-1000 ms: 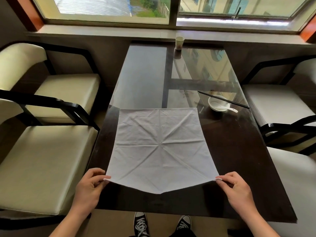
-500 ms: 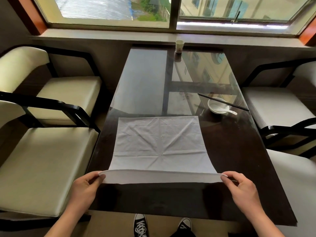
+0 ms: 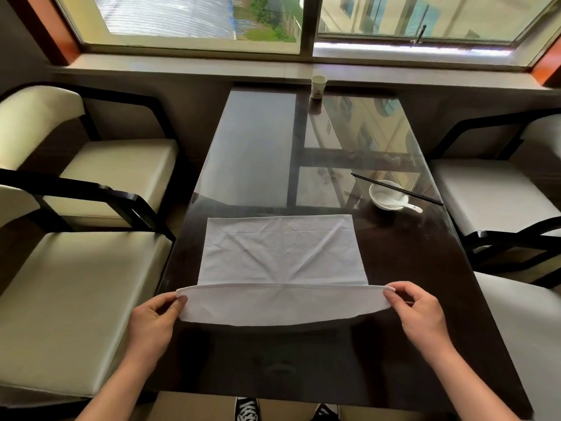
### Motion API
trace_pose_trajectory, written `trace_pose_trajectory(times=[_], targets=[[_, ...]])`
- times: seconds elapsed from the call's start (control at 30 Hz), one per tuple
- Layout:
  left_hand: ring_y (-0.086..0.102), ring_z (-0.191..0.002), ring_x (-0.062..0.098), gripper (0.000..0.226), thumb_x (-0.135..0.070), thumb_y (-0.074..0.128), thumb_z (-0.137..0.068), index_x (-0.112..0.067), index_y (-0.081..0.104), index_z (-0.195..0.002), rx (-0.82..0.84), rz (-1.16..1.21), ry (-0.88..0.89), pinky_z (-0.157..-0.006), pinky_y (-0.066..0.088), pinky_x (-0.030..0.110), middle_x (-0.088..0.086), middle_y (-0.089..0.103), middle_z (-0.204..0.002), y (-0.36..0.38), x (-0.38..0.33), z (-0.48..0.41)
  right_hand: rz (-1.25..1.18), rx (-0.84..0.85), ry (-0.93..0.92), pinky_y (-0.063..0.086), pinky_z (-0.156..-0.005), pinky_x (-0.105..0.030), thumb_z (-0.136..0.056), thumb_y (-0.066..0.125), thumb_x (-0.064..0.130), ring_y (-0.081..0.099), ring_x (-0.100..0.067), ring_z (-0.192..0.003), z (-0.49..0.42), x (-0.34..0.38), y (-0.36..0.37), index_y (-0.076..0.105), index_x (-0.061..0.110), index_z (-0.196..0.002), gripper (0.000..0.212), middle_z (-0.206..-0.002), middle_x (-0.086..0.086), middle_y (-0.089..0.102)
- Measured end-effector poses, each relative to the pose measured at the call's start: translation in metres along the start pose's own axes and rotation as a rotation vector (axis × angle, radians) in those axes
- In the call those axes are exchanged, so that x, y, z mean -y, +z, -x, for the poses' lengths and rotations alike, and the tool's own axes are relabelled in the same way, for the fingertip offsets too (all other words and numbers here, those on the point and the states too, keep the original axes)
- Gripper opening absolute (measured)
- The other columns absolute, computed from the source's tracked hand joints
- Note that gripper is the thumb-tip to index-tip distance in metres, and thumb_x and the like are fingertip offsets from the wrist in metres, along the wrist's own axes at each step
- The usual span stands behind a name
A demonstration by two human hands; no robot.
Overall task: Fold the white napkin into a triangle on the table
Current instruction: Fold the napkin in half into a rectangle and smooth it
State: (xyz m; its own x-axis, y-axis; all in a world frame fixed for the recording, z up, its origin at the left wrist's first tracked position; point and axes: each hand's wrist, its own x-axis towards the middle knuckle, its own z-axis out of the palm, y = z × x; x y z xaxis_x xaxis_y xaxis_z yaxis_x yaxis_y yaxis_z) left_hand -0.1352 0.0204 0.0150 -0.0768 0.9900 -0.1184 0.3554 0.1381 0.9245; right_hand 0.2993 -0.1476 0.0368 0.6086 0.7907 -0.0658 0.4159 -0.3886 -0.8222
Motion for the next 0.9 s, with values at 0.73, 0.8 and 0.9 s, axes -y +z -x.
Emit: trace_pose_trajectory(times=[0.73, 0.8, 0.9], targets=[[0.069, -0.082, 0.017, 0.017, -0.016, 0.075, -0.086, -0.01, 0.075, -0.102, -0.085, 0.131, -0.207, -0.071, 0.056, 0.031, 0.003, 0.074, -0.092, 0.066, -0.03, -0.129, -0.105, 0.088, 0.134, 0.052, -0.076, -0.036, -0.091, 0.071, 0.023, 0.065, -0.017, -0.083, -0.171, 0.035, 0.061, 0.072, 0.025, -0.085, 0.006, -0.088, -0.001, 0.072], [0.068, -0.079, 0.015, 0.015, -0.014, 0.075, -0.086, -0.009, 0.075, -0.1, -0.091, 0.138, -0.213, -0.068, 0.053, 0.028, 0.002, 0.073, -0.089, 0.073, -0.031, -0.142, -0.086, 0.077, 0.147, 0.051, -0.073, -0.034, -0.091, 0.071, 0.022, 0.064, -0.016, -0.082, -0.183, 0.033, 0.068, 0.071, 0.025, -0.084, 0.008, -0.086, 0.0, 0.071], [0.067, -0.079, 0.016, 0.01, -0.013, 0.075, -0.086, -0.012, 0.074, -0.096, -0.095, 0.13, -0.234, -0.067, 0.053, 0.028, -0.001, 0.072, -0.085, 0.083, -0.03, -0.163, -0.052, 0.053, 0.166, 0.047, -0.07, -0.032, -0.092, 0.069, 0.018, 0.061, -0.017, -0.08, -0.201, 0.031, 0.08, 0.067, 0.025, -0.079, 0.015, -0.083, 0.001, 0.069]])
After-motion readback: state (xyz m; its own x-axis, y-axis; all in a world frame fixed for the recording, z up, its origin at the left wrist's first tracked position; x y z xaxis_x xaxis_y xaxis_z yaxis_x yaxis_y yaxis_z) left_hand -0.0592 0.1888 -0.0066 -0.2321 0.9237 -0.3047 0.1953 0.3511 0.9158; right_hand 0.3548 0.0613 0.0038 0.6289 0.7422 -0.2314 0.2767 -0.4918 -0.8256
